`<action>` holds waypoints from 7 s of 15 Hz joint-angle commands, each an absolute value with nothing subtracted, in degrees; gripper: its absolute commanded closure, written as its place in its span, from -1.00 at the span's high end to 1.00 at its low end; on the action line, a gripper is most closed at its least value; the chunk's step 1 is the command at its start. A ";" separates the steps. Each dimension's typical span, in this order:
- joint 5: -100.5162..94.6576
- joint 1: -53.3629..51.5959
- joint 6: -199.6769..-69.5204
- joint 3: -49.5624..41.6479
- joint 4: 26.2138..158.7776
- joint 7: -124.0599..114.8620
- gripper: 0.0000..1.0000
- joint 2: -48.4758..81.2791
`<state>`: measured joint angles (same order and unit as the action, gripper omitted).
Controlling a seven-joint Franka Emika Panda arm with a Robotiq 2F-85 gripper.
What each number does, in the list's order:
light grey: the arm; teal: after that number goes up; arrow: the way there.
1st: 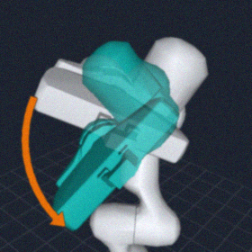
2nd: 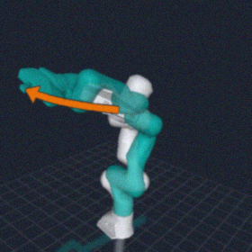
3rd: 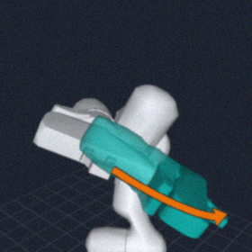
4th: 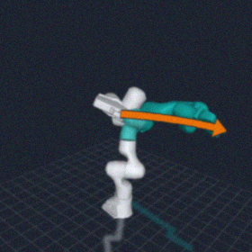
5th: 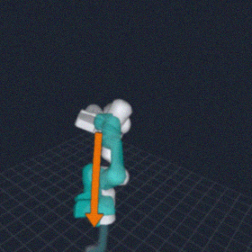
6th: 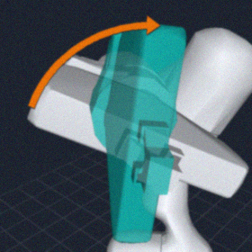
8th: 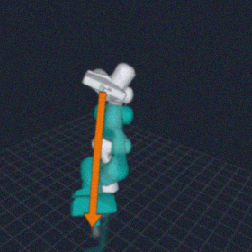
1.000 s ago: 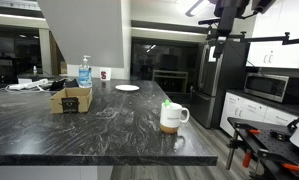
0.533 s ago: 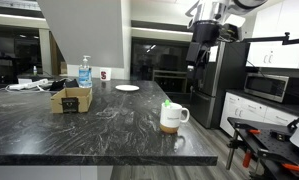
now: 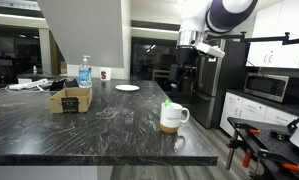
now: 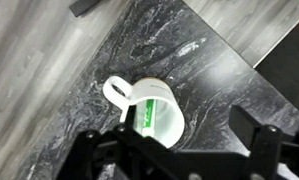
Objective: Remove the marker from the white mug.
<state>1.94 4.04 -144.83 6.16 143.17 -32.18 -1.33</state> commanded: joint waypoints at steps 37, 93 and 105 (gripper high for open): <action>5.43 -0.18 -151.44 -4.84 132.89 -27.41 -0.23 17.07; 16.80 2.59 -117.65 -2.76 84.34 -13.98 0.98 37.30; -0.68 -2.27 -128.21 -3.38 113.53 -16.97 1.00 12.25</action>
